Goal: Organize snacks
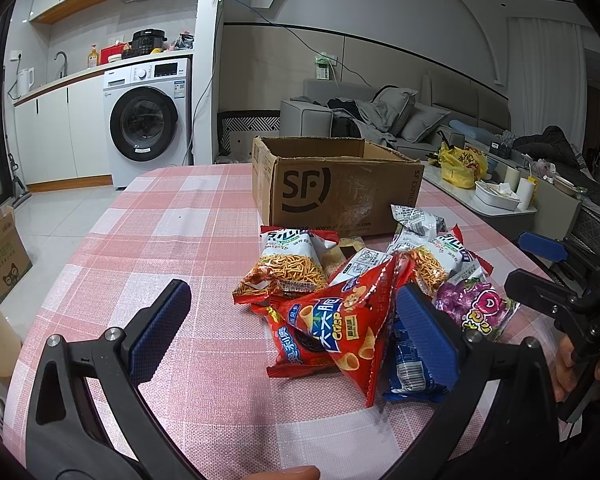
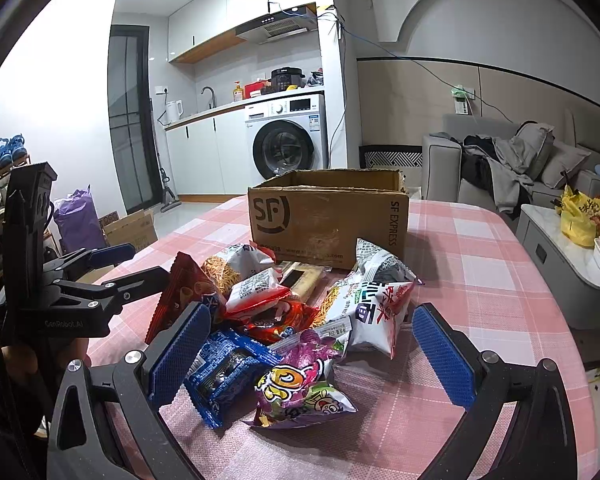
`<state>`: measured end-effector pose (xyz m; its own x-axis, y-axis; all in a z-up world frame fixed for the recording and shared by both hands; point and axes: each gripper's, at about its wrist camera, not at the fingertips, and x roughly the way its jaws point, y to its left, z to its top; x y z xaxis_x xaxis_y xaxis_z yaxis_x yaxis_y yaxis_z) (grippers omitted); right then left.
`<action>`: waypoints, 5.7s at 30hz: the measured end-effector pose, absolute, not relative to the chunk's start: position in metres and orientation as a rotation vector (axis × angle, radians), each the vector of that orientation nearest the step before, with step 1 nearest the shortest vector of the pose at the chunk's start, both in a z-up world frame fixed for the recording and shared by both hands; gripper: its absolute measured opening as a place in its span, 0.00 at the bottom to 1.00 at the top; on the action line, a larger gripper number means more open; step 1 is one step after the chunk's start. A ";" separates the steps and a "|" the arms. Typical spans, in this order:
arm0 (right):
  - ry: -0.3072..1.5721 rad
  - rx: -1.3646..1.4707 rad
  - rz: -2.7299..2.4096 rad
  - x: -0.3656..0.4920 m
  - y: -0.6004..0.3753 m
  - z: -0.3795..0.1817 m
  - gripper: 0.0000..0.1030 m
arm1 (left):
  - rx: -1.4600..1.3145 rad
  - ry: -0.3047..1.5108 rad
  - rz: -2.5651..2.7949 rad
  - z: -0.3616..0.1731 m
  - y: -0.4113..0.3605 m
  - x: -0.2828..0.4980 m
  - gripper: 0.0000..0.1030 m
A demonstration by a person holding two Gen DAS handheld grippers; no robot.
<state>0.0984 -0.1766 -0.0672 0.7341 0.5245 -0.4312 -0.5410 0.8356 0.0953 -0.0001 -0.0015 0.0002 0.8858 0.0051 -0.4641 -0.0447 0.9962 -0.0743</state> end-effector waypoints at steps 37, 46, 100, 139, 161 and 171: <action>0.467 -0.041 0.584 0.099 -0.174 -0.069 1.00 | -0.085 0.484 0.025 0.000 -0.001 0.000 0.99; 0.470 -0.040 0.574 0.101 -0.172 -0.075 1.00 | -0.086 0.485 0.025 0.000 -0.001 0.000 0.99; 0.890 0.050 0.616 0.140 -0.166 -0.115 0.70 | -0.138 0.763 -0.072 -0.034 0.004 0.036 0.99; 0.916 0.061 0.670 0.133 -0.168 -0.121 0.52 | -0.179 0.667 -0.211 -0.021 0.008 0.008 0.26; 0.767 0.099 0.675 0.109 -0.195 -0.089 0.48 | -0.202 0.596 -0.244 -0.008 0.010 -0.017 0.22; 0.770 0.110 0.689 0.107 -0.193 -0.088 0.48 | -0.121 0.677 -0.144 -0.021 0.003 -0.003 0.71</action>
<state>0.1075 -0.1932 -0.0885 0.5126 0.6100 -0.6043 -0.5327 0.7779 0.3333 -0.0026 0.0026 -0.0210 0.7701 -0.1722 -0.6142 0.0936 0.9830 -0.1582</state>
